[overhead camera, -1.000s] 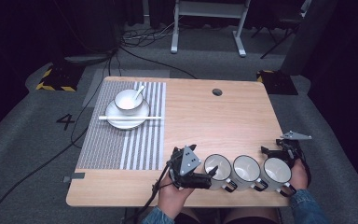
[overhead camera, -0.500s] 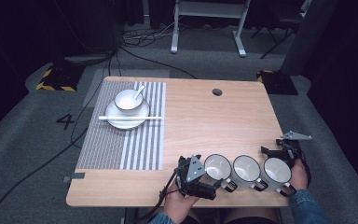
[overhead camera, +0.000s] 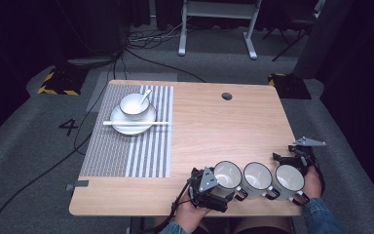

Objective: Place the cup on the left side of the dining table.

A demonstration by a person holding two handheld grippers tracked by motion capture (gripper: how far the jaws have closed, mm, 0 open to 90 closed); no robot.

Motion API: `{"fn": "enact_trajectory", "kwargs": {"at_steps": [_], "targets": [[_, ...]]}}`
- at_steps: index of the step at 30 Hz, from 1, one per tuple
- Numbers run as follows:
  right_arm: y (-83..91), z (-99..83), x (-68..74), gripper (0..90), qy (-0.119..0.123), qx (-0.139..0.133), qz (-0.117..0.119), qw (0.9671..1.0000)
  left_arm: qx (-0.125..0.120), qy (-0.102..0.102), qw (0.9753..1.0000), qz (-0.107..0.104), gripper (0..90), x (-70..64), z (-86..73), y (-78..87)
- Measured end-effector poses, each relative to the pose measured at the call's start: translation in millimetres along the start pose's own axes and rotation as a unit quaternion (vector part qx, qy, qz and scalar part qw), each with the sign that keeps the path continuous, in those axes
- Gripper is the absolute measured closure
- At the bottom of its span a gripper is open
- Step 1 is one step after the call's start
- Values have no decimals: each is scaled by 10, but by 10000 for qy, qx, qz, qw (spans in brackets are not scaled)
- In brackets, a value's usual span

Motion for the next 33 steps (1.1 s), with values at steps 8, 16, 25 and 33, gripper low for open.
{"fn": "enact_trajectory", "kwargs": {"at_steps": [8, 16, 25, 33], "targets": [[0, 0, 0, 140, -1, 1, 2, 10000, 542, 188, 9984, 13, 0, 34, -151, -129], [0, 0, 2, 140, -8, 4, 8, 10000, 691, 236, 9973, 56, 0, 60, -138, -246], [0, 0, 2, 140, -10, 5, 8, 10000, 625, 160, 9977, 184, 0, 68, -84, -346], [0, 0, 1, 140, -5, 5, 4, 10000, 498, 40, 9985, 231, 0, 54, -40, -393]]}}
Point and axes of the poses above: each handheld gripper's, and its own axes: y roughly backward along the jaws, z roughly out of its top, x roughly to its left, the point moved 9 cm from there along -y, roughly forward along the jaws
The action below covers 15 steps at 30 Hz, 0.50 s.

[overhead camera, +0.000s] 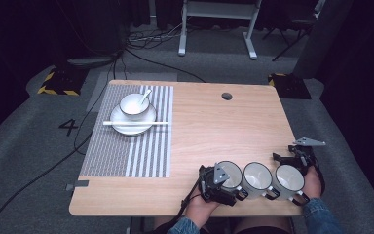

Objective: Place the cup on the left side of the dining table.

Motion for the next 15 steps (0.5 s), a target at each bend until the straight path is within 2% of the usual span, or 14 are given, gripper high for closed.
{"fn": "enact_trajectory", "kwargs": {"at_steps": [6, 8, 15], "targets": [[0, 1, -1, 140, 4, -5, -2, 10000, -49, -64, 10000, 12, 0, -9, 7, 4], [0, 0, 1, 140, -2, -2, 2, 10000, -39, -111, 9999, 80, 19, -7, 3, 6], [0, 1, 1, 140, -2, -4, 3, 10000, -93, -107, 9998, 128, 26, -9, 9, 4]]}}
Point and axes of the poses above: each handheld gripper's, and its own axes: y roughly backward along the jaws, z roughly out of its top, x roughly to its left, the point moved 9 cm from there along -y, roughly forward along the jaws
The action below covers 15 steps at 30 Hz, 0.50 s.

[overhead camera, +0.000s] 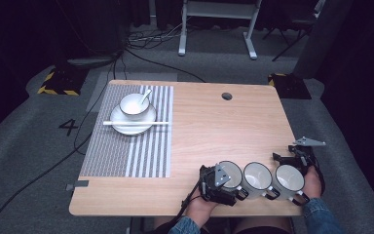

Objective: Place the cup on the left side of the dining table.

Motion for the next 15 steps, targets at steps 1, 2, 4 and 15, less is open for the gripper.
{"fn": "enact_trajectory", "kwargs": {"at_steps": [1, 2, 4, 15], "targets": [[0, 0, -3, 140, 6, -1, -7, 10000, 18, -28, 10000, -1, 26, 3, -3, 3], [0, 0, 0, 140, 2, 2, 0, 10000, 25, -72, 10000, 22, 27, 12, -3, 6], [0, 0, -2, 140, 5, 0, -4, 10000, 31, -71, 10000, 2, 27, 7, -6, 10], [1, -1, 0, 140, -5, 7, 0, 10000, -201, 156, 9997, 4, 28, 72, 84, 157]]}}
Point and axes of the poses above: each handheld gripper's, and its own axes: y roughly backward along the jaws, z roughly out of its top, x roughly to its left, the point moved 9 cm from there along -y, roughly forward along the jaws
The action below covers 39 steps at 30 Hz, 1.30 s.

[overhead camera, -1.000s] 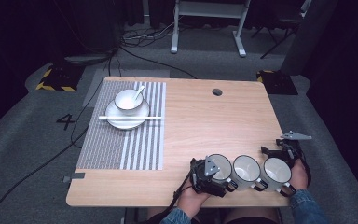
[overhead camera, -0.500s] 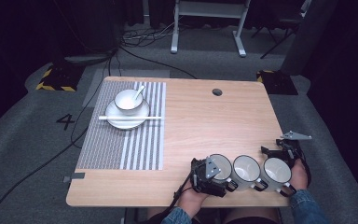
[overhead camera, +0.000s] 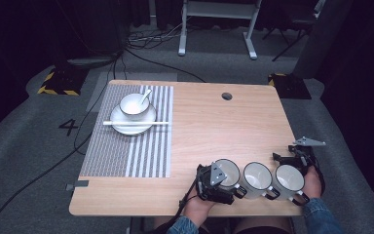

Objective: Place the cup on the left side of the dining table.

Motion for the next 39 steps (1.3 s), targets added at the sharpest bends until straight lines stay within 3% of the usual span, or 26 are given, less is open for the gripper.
{"fn": "enact_trajectory", "kwargs": {"at_steps": [7, 16, 39], "targets": [[0, 0, 0, 140, 6, -3, -1, 10000, -85, -62, 9999, 128, 28, 74, 139, 161], [-1, 1, -3, 140, 13, -6, -8, 10000, -195, 19, 9996, 221, 28, 195, 286, 360], [-1, 0, 0, 140, 4, -2, -3, 10000, -398, 192, 9957, 814, 28, 774, 433, 888]]}}
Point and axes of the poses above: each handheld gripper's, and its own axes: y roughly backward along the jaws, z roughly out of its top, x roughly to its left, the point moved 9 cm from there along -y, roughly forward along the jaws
